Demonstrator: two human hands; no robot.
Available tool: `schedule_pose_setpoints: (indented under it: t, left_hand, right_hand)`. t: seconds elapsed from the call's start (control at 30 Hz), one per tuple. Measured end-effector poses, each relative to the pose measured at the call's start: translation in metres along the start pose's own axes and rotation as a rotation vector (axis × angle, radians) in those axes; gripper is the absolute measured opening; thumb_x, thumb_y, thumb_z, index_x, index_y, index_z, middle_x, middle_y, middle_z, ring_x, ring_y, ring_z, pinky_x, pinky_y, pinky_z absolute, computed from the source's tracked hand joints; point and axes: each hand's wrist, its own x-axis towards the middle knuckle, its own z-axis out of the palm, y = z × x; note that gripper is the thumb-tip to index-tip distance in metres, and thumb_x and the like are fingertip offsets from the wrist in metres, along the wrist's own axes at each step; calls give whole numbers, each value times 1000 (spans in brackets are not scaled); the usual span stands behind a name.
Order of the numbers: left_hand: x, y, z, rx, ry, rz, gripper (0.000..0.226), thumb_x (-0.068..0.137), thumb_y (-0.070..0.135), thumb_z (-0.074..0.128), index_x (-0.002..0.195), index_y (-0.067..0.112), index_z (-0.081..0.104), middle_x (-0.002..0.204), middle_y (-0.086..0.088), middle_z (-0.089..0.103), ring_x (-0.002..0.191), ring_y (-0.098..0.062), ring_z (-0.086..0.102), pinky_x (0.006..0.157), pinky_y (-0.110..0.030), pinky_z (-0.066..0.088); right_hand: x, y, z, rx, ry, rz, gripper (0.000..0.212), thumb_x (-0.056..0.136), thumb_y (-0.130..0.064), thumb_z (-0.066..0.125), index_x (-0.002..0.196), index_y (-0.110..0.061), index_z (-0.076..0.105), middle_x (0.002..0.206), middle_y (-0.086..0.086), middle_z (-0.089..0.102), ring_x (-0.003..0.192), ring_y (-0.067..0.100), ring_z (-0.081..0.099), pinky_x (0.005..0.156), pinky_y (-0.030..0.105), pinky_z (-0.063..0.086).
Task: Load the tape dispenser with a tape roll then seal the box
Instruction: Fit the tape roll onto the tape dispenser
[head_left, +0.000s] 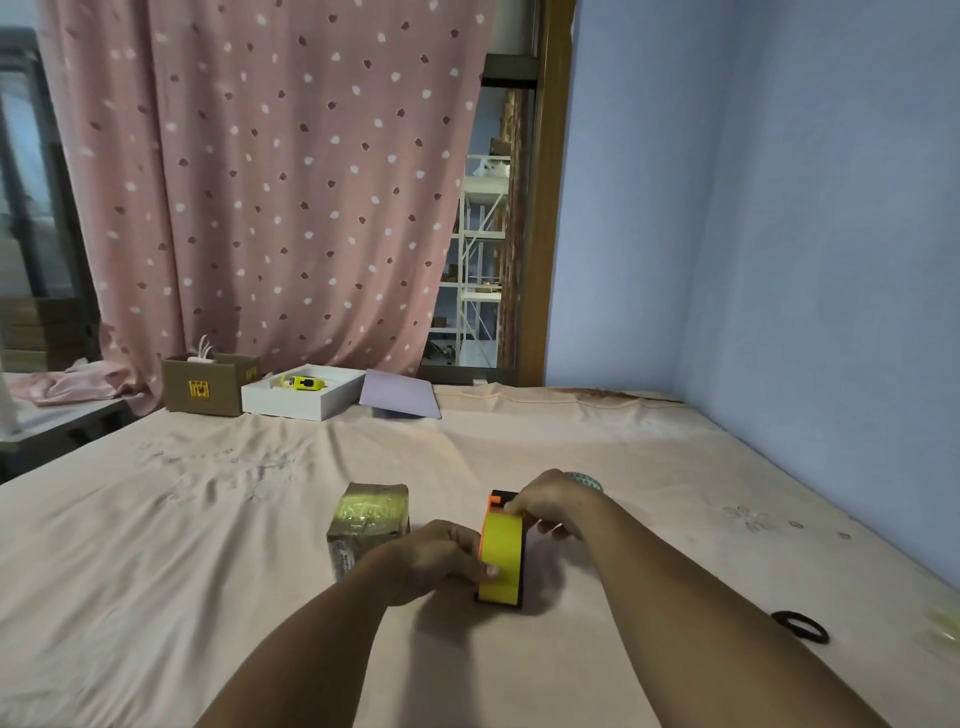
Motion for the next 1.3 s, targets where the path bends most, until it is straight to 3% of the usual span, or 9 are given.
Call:
schedule_pose_setpoints:
  t: [0.07,0.17,0.37,0.57,0.73,0.97,1.1,1.2,1.3]
  left_hand:
    - [1,1,-1,26,5,2,14,80,-4,75,74,9,76,83,-8,74,90,-23,71,100,-37,56]
    - [2,3,1,60,18,8,11,72,1,81,77,3,72,88,-15,70,97,-30,67,106,-44,52]
    - [6,-2,1,78,75,42,21,63,16,87,62,11,67,84,-16,63,93,-32,60,107,-53,47]
    - [8,3,-1,103,27,29,23,70,13,83,82,0,68,96,-22,63,96,-33,62,108,-54,48]
    - [7,0,-4,123,21,12,35,70,17,85,95,-1,70,100,-21,66,99,-31,65,108,-50,49]
    - [5,4,1,125,52,14,35,65,24,86,85,4,65,95,-19,64,96,-32,65,108,-52,49]
    - [8,1,5,93,124,61,46,67,37,86,85,4,59,87,-19,59,87,-31,63,96,-47,54]
    - [10,1,5,61,155,87,32,75,36,82,69,12,61,78,-14,58,78,-27,63,80,-41,57]
    - [11,0,5,59,175,92,41,87,34,74,54,21,55,63,-3,53,61,-19,58,63,-28,52]
  right_hand:
    - [2,-1,-1,7,15,-19,36,82,-25,77,108,-1,72,101,12,72,69,19,53,59,28,45]
    - [4,-2,-2,-8,7,-23,36,82,-23,79,108,0,70,110,15,70,74,20,56,60,29,46]
    - [1,-4,-4,128,21,-35,10,84,-15,74,85,-8,67,80,6,62,73,19,54,60,30,42]
    - [-1,-9,-7,65,-1,-110,14,85,-14,71,97,-6,72,88,7,65,74,18,57,58,27,43]
    - [-3,-12,-6,13,-59,-145,13,81,-2,67,83,-15,66,92,8,67,83,23,60,60,26,43]
    - [-5,-11,-9,139,-34,-195,25,77,-5,75,95,-20,67,91,4,69,87,21,62,66,32,41]
    - [-3,-4,-11,162,4,-231,21,75,-3,77,88,-16,68,79,3,66,76,20,59,58,27,40]
    - [-1,2,-12,200,43,-242,22,74,-2,80,93,-12,72,78,6,67,68,17,59,53,24,40]
    - [2,5,-13,181,40,-234,23,73,-3,81,95,-9,76,80,6,69,70,17,60,54,25,43]
